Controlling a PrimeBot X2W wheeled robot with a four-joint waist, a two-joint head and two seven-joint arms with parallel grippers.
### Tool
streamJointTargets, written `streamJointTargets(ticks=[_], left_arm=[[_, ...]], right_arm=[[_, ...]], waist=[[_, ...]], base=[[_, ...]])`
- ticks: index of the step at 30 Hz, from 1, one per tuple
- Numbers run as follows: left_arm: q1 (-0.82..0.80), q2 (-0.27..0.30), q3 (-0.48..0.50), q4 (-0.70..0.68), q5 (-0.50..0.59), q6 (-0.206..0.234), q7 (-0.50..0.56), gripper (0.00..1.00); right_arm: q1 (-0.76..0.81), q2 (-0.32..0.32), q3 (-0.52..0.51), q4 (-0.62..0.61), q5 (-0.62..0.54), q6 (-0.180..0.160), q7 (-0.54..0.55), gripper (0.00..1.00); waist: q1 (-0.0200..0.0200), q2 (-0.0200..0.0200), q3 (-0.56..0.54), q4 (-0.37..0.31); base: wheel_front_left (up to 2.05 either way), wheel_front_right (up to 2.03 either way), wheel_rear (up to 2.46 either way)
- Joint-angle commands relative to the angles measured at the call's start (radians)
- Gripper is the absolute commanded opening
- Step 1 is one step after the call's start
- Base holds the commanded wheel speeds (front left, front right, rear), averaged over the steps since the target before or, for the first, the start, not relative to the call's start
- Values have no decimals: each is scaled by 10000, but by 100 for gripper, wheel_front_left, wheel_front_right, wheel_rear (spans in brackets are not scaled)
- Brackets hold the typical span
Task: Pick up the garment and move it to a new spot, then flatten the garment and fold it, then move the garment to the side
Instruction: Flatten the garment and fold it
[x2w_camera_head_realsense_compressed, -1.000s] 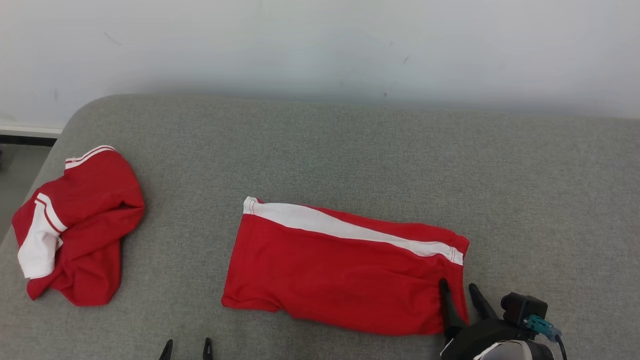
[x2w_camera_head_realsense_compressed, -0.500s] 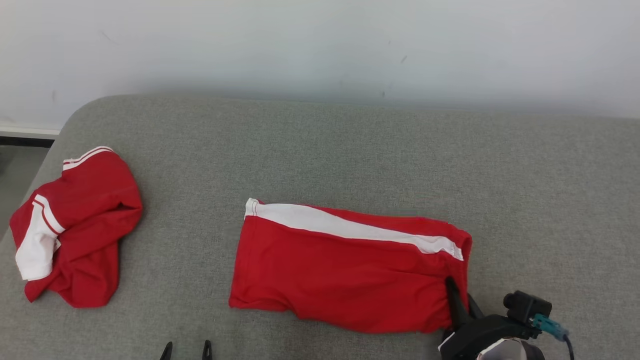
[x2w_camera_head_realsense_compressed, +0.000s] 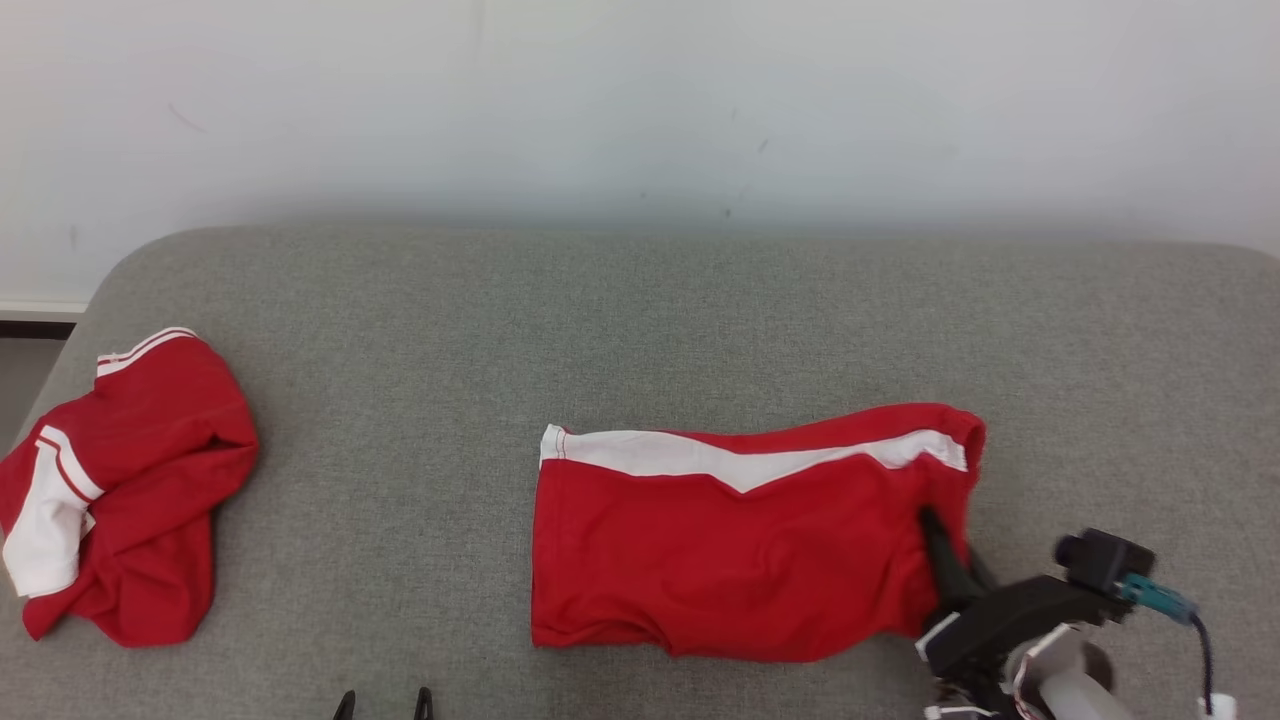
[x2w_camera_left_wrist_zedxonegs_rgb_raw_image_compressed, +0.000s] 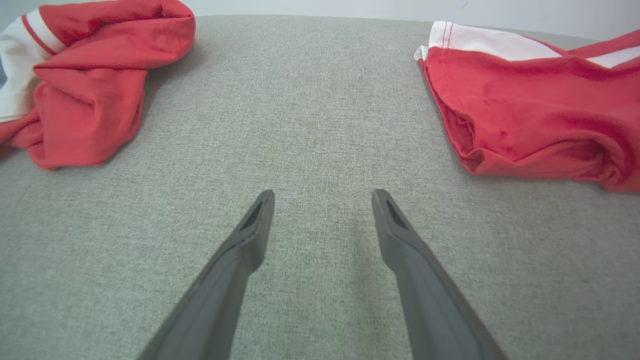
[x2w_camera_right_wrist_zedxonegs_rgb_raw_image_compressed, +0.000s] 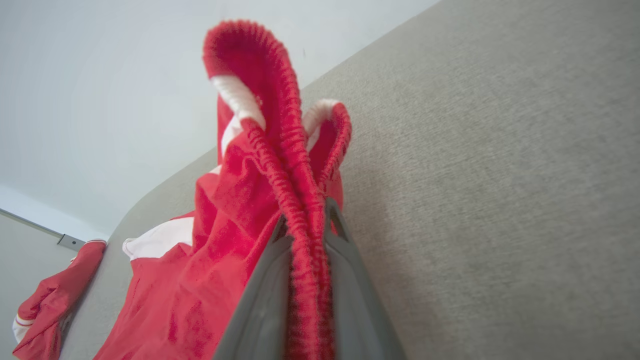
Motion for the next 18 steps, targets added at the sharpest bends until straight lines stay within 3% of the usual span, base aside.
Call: streamJointTargets(ticks=[1,6,10,18], left_arm=[[109,-10,8,20,-40,22,-32,100],[118,-13,-131,35,-157,58,-32,100],[67,-13,-236,37,-243,81,-32,100],[-94,-8,-491,56,-259,158,-32,100]], right_arm=[[-54,99,148,-158,159,-23,150,0],[-24,-56,1334,-1723,1610,-23,1466,0],[-176,-119,2161,-2393,2011,-23,1998,0],[-1046,369,3271,-1644,1738,-23,1695,2]], waist=[[0,-1,-17,-6],[0,-1,15,86],[0,-1,84,296],[0,-1,221,1229]], base=[[0,0,0],[0,0,0],[0,0,0],[0,0,0]])
